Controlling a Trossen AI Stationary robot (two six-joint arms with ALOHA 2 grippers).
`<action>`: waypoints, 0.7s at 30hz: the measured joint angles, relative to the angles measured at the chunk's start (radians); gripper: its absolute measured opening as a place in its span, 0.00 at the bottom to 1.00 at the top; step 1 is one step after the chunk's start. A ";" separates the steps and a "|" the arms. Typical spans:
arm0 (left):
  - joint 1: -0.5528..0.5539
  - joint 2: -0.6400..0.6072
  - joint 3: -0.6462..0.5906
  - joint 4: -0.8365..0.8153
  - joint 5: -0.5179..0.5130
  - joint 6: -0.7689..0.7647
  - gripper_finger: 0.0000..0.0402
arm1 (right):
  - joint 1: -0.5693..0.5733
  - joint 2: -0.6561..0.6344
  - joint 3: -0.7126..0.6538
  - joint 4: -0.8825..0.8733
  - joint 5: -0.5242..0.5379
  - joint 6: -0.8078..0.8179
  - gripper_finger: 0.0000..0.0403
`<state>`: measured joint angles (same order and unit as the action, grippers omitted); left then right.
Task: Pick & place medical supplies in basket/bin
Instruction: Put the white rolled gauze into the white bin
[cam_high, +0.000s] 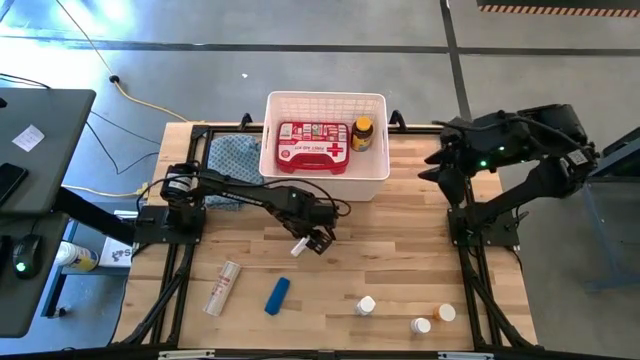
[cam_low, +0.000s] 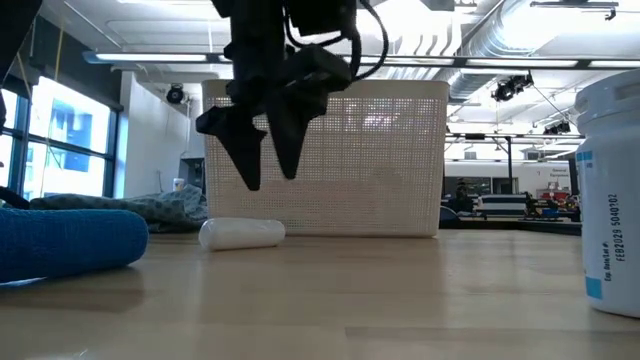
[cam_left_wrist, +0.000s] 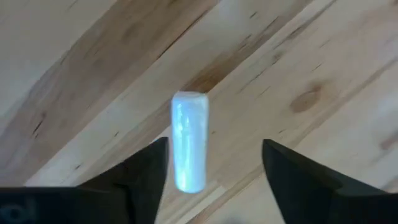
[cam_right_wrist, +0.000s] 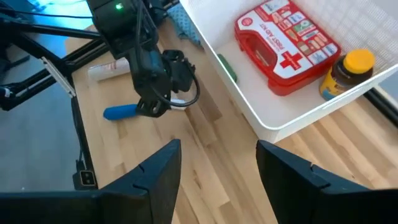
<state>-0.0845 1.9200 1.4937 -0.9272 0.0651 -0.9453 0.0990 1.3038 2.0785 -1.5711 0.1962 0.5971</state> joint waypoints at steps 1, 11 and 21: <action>0.000 0.008 0.002 0.015 0.000 0.000 0.76 | 0.000 -0.006 0.000 0.000 0.004 -0.011 0.49; -0.001 0.101 0.002 0.010 0.012 -0.029 0.79 | 0.000 -0.089 0.000 0.000 0.041 -0.105 0.49; -0.001 0.144 0.000 -0.037 0.041 -0.050 0.59 | 0.000 -0.184 0.001 0.000 0.111 -0.153 0.49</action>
<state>-0.0853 2.0639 1.4936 -0.9642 0.1057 -0.9949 0.0986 1.1200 2.0792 -1.5711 0.3070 0.4436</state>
